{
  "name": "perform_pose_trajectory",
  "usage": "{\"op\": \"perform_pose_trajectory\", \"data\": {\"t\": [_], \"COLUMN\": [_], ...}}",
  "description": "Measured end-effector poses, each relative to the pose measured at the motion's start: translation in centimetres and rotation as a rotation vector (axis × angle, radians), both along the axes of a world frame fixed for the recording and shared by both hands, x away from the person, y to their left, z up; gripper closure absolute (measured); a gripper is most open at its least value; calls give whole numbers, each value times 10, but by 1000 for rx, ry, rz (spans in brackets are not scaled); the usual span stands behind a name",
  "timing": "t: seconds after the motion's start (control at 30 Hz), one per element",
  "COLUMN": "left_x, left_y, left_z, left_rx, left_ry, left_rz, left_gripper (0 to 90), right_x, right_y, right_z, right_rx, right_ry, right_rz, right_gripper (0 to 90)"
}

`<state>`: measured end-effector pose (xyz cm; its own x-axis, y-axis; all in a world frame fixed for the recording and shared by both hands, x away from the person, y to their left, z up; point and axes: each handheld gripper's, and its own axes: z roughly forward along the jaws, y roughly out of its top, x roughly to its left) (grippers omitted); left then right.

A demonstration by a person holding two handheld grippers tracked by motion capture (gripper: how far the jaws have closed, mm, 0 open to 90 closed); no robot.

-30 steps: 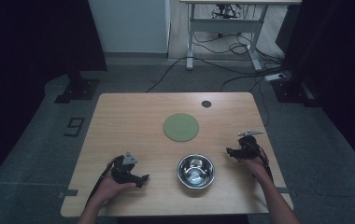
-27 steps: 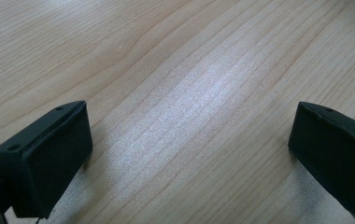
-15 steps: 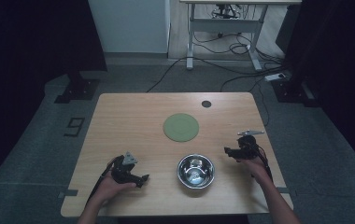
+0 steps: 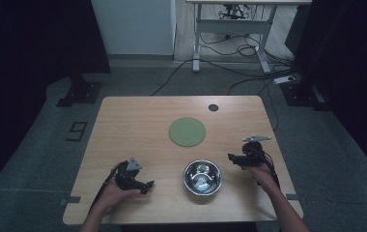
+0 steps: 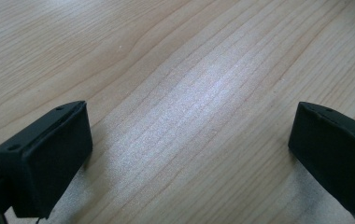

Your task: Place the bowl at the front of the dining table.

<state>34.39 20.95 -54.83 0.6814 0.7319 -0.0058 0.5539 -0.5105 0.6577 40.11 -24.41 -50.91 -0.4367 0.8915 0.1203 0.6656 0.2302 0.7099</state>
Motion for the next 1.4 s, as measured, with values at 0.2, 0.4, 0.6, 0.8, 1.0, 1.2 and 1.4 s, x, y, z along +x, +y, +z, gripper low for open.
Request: {"op": "perform_pose_trajectory", "data": {"t": [0.2, 0.4, 0.6, 0.8, 1.0, 1.2, 1.4], "left_x": [0, 0, 0, 0, 0, 0, 0], "left_y": [0, 0, 0, 0, 0, 0, 0], "left_z": [0, 0, 0, 0, 0, 0, 0], "left_rx": [0, 0, 0, 0, -1, 0, 0], "left_ry": [0, 0, 0, 0, 0, 0, 0], "left_rz": [0, 0, 0, -1, -1, -1, -1], "left_gripper": [0, 0, 0, 0, 0, 0, 0], "right_x": [-3, -5, -9, -12, -13, -15, -18], "right_y": [4, 8, 13, 18, 21, 25, 29], "right_z": [3, 5, 7, 7, 8, 8, 8], "right_rx": [8, 16, 17, 21, 25, 26, 30], "right_ry": [-3, -1, -1, 0, 3, 10, 12], "right_rz": [19, 32, 56, 79, 96, 114, 135], "right_gripper": [259, 259, 259, 259, 259, 259, 259]}}
